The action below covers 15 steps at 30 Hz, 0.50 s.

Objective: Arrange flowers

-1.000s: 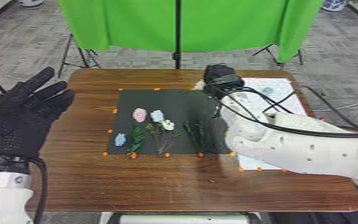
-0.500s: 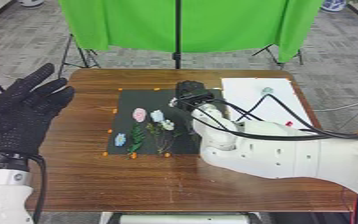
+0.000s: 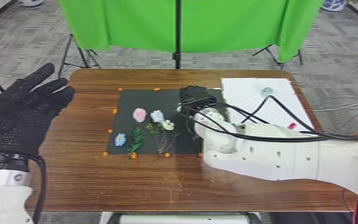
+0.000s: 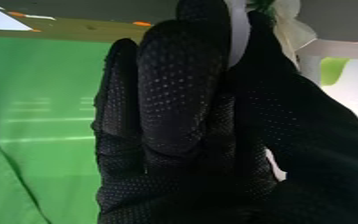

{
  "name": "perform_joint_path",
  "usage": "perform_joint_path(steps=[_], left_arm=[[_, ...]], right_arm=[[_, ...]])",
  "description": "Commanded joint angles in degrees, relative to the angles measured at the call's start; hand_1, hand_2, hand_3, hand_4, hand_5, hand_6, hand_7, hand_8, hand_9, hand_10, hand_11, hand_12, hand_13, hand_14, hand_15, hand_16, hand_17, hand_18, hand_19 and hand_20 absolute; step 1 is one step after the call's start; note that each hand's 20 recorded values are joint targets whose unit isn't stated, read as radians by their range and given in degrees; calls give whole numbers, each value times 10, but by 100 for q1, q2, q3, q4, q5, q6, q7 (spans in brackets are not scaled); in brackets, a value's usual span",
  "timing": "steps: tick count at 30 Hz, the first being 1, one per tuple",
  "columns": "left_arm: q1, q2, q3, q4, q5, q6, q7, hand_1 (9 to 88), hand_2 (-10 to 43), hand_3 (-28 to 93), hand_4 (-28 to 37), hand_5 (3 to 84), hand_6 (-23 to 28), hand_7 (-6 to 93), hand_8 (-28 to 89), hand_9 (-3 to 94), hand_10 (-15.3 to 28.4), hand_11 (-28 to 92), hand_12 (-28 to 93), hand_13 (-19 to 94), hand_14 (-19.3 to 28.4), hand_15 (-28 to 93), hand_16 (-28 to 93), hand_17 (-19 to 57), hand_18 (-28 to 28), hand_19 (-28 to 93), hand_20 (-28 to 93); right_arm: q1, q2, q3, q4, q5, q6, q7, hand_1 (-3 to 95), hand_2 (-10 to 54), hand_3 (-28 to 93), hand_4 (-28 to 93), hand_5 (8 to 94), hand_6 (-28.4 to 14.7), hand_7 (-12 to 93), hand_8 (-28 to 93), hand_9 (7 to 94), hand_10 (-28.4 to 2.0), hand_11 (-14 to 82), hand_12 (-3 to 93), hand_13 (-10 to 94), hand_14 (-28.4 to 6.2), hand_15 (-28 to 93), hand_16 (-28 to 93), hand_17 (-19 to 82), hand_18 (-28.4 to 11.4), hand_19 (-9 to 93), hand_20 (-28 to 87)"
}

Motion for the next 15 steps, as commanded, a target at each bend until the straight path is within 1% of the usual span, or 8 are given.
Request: perform_joint_path(steps=[1,2,5,7,8,9,11,15], left_arm=[[-49,19,19,86,28,-72,-152,232,78,798,-234,389,108,189,-111,364,215,319,112,269,284,564,-109,-61,257,620,229],[-53,18,37,91,20,-42,-154,232,77,799,-234,389,108,189,-111,364,215,319,112,269,284,564,-109,-61,257,620,229],[-47,-12,20,99,46,-100,-215,232,77,799,-235,389,108,189,-112,364,216,319,113,269,284,564,-109,-61,257,620,228],[-56,-3,45,101,27,-73,-213,231,77,800,-234,389,108,188,-112,364,216,320,113,269,284,564,-109,-61,257,620,229],[-96,-14,61,118,38,-77,-260,232,77,800,-235,389,109,188,-112,364,215,320,113,269,284,565,-109,-61,257,620,228],[-97,10,68,122,24,-60,-245,232,77,800,-235,389,109,188,-111,364,215,320,113,269,284,565,-109,-61,257,620,228],[-80,19,57,124,14,-86,-250,231,77,800,-234,389,109,187,-111,364,215,320,113,268,284,564,-109,-61,257,620,228],[-162,5,100,139,37,-69,-331,233,78,798,-235,390,109,187,-111,363,215,321,113,269,284,564,-109,-61,257,621,228]], right_arm=[[52,156,-84,-208,-124,-102,79,529,-95,740,-283,796,31,228,3,915,-63,82,329,827,-16,570,193,394,-137,923,-74],[100,174,-138,-238,-87,-114,112,528,-95,740,-283,794,31,227,2,913,-64,82,329,824,-16,570,196,393,-138,922,-74],[44,224,-14,-303,-88,-418,157,525,-95,745,-283,783,29,220,-4,904,-67,80,327,814,-16,572,209,383,-142,920,-73],[83,248,-70,-336,-63,-408,157,520,-95,749,-283,770,23,210,-9,887,-72,80,325,796,-19,570,228,367,-149,915,-66],[63,259,-29,-353,-60,-464,152,518,-95,750,-283,761,22,208,-12,878,-75,80,321,791,-20,570,234,361,-151,913,-62],[72,257,-28,-366,-57,-472,176,516,-95,751,-283,751,18,204,-17,868,-78,81,320,783,-22,572,238,356,-151,911,-58],[56,267,-1,-390,-66,-451,135,510,-95,755,-283,720,16,195,-24,852,-82,83,317,774,-23,575,241,348,-152,907,-56],[26,297,76,-481,-7,-514,89,481,-95,771,-283,670,13,179,-112,806,-87,140,276,749,-27,592,233,329,-159,900,-37]])
